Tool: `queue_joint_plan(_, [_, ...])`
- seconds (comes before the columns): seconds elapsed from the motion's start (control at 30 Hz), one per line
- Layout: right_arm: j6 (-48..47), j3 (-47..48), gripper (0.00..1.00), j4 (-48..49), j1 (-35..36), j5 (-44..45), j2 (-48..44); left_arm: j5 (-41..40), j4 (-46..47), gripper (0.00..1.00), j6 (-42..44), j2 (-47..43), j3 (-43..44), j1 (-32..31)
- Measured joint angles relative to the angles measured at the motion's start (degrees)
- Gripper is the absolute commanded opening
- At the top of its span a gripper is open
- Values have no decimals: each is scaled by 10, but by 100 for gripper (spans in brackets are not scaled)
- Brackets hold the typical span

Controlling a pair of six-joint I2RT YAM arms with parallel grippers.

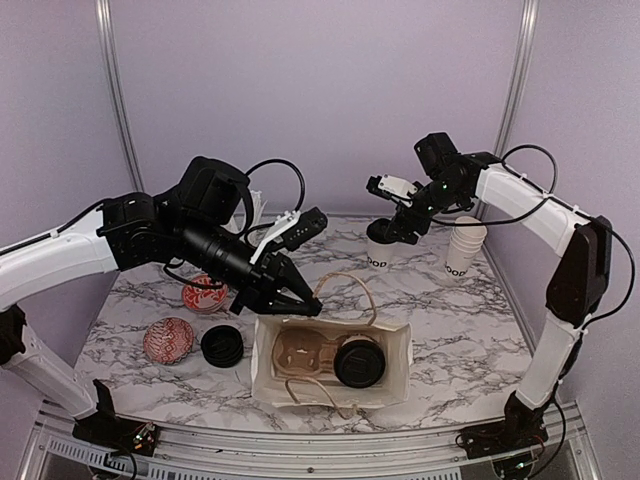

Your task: Pack the takeout coffee

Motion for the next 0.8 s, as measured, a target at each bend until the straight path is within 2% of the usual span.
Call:
queue_joint_plan(0.33, [-7,0,86,0,0,-1,0,14,0,7,-28,-1,-6,-36])
queue_joint_plan(0.8, [-5,-14,86,5,0,-12,0,59,3,7,-68,-1,-19,-39])
